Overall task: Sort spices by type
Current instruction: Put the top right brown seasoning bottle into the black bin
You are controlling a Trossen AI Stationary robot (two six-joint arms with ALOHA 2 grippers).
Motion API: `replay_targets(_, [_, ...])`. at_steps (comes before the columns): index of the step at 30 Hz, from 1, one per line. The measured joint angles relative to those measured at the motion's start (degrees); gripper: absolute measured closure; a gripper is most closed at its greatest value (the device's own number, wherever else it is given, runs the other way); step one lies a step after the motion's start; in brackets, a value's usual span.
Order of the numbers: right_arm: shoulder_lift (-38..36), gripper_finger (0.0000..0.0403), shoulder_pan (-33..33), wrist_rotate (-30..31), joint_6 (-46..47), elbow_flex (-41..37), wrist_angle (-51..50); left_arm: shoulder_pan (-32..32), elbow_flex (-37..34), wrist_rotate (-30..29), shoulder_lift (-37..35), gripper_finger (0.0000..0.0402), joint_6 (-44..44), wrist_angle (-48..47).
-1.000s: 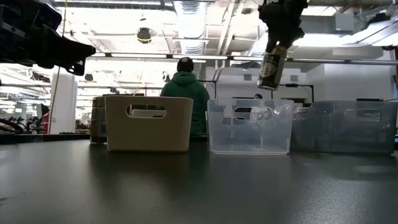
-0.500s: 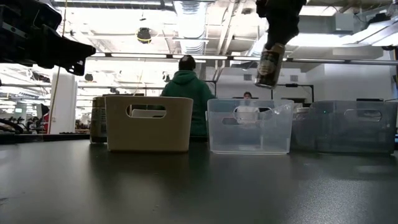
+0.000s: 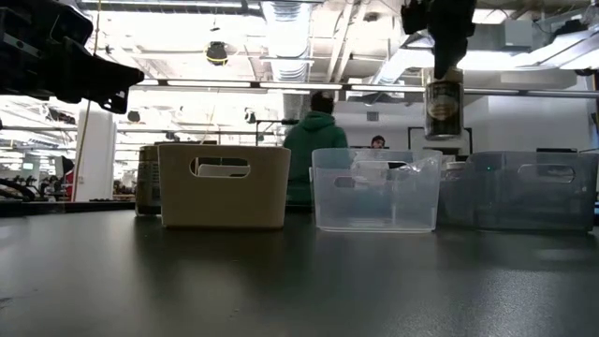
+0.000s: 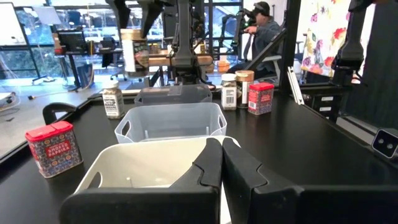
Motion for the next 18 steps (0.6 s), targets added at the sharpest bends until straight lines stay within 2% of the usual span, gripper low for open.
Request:
replay_targets(5, [-1.73,0.0096,2.32,-0.70,0.64,-0.61,-0.63,0.00,0.00,0.00,0.00,0.0401,0.02,0.00])
replay_targets(13, [-9.84,0.0096,5.70,-0.88,5.68,-4.02,0.41,0.00,0.00,0.00,-0.02,0.0401,0.02,0.00])
replay_targets(18, [-13.67,0.0096,5.78,-0.82,7.96,-8.95,0.32,-0.01,0.00,0.00,0.00,0.0401,0.02,-0.01])
